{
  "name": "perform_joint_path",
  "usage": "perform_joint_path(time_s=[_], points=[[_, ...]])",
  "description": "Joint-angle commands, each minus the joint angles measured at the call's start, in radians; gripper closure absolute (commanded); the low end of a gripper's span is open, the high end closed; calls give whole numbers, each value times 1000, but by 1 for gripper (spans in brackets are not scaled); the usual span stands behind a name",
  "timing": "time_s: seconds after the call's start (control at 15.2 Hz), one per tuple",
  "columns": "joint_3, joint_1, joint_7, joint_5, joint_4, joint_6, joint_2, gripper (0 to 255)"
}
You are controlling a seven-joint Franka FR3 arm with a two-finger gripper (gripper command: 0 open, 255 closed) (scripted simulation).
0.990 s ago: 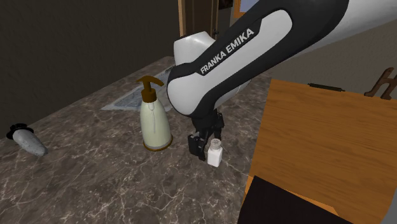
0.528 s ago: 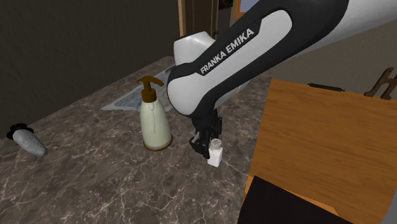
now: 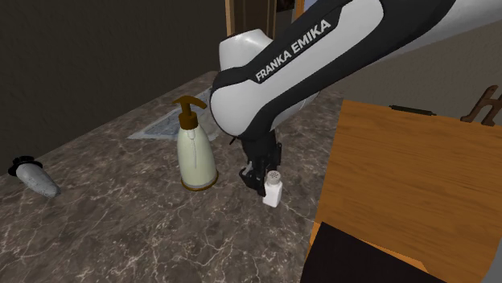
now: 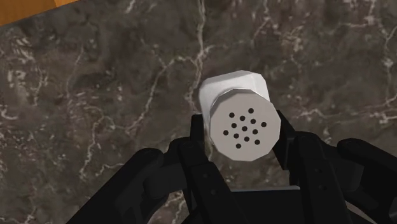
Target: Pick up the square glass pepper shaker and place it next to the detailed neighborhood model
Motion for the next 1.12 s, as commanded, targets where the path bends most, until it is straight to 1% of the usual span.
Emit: perform_joint_path(time_s=[0.0,1.06], points=[[2,1,0,0,13,-30,-17,255],[15,2,-5,-2,143,-259,-117,255]])
